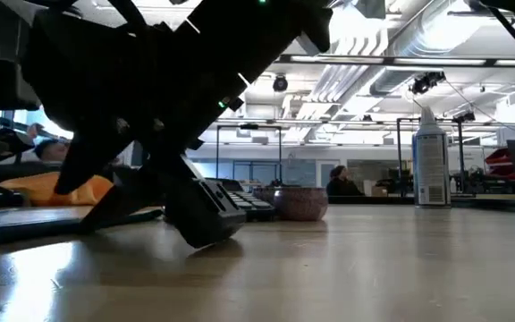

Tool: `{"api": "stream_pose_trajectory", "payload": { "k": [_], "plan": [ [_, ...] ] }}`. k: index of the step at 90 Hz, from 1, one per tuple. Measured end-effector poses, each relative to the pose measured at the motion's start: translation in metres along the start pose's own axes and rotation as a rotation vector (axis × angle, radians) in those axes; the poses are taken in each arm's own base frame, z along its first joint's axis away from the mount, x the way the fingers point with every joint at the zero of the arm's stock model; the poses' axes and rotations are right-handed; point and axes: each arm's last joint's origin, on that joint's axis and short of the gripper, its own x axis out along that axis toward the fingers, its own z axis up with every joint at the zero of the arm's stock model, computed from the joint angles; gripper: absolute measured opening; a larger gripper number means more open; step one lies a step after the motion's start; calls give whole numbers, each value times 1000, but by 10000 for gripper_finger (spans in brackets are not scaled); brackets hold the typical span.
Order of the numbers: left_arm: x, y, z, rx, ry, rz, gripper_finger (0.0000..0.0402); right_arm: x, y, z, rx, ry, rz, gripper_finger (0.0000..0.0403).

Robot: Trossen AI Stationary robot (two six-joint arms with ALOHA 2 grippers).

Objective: Apply microfiber cloth
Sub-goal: Spray the back of the black tablet using the white spray bottle

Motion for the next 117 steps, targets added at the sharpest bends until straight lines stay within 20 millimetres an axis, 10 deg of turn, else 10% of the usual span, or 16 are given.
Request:
{"api": "stream_pose_trajectory", "payload": {
  "k": [72,117],
  "plan": [
    [0,-3,3,3,-25,-34,0,2,-19,5,53,15,-258,137],
    [-7,-3,11,85,-161,13,0,-9,-27,8,194,-5,-279,9]
  ]
}}
